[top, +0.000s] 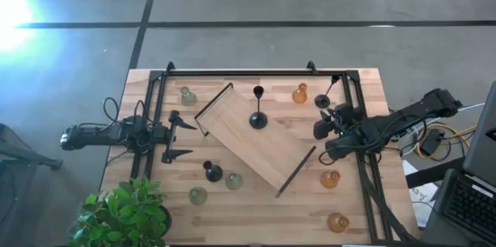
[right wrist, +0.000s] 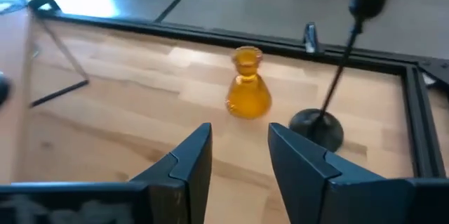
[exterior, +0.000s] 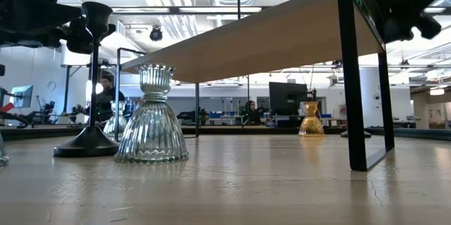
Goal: Pick & Place candle stick holders
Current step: Put the top black candle holder on the shelf
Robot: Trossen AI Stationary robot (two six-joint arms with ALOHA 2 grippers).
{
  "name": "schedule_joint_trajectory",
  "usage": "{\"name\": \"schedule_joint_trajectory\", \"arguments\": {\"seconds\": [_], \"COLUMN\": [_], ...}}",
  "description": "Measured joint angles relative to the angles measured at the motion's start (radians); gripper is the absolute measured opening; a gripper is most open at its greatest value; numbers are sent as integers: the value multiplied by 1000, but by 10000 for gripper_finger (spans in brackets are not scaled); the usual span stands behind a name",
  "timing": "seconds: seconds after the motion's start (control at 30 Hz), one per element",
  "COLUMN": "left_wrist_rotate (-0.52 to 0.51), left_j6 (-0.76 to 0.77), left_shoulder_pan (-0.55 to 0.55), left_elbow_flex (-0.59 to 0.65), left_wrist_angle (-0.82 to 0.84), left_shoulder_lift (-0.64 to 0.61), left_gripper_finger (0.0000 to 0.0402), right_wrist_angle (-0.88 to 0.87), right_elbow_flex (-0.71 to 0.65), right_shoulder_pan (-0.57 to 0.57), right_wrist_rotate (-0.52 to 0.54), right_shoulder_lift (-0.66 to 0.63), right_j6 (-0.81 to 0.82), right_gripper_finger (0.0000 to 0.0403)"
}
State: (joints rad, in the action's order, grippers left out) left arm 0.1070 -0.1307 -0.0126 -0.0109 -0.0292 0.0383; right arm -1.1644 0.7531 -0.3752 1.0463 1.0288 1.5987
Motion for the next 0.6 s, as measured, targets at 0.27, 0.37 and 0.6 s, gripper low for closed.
{"name": "schedule_joint_trajectory", "arguments": {"seconds": [0.27,0.37,0.6], "left_wrist_rotate": [0,0,0], "left_j6": [0,0,0], "left_shoulder_pan": [0,0,0], "left_elbow_flex": [0,0,0], "left_wrist_angle": [0,0,0], "left_shoulder_lift": [0,0,0], "left_gripper_finger": [383,383,383], "right_wrist_angle": [28,35,98], "right_elbow_flex": [-92,-119,-191], "right_shoulder_pan": [1,9,100], "right_wrist_rotate": [114,158,207], "right_shoulder_lift": [31,35,35], "right_j6": [13,-2,-9], "right_gripper_finger": [150,162,191]}}
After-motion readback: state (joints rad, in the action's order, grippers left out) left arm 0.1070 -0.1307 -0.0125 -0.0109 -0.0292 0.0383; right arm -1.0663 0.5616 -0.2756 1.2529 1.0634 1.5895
